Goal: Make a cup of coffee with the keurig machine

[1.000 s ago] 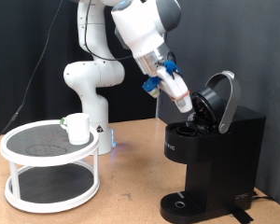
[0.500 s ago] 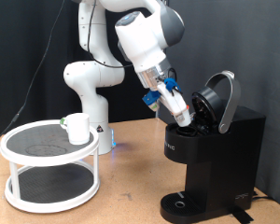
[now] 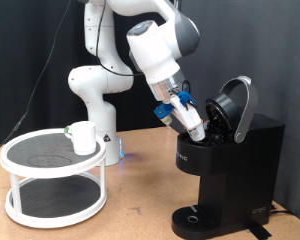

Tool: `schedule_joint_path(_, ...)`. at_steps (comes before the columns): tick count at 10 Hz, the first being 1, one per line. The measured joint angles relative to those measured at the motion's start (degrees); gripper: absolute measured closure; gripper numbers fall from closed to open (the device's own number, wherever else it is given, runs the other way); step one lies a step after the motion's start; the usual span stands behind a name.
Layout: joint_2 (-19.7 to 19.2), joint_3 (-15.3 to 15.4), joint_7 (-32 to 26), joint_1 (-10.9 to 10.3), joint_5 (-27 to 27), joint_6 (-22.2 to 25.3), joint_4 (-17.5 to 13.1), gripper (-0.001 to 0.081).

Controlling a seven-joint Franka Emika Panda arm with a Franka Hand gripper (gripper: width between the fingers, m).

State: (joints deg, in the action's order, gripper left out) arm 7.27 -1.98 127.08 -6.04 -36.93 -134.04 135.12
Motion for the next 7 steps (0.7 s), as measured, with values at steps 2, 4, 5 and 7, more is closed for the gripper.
schedule_joint_path(2, -0.06, 0.37, 0.00, 0.00, -0.11, -0.80, 0.32, 0.0470)
schedule_joint_path(4, -0.29, 0.56, 0.01, 0.00, -0.14, -1.38, 0.49, 0.0470)
schedule_joint_path(5, -0.48, 0.58, 0.01, 0.00, -0.14, -1.49, 0.49, 0.0470)
schedule_joint_path(7, -1.08, 0.59, 0.01, 0.00, -0.17, -1.80, 0.47, 0.0402)
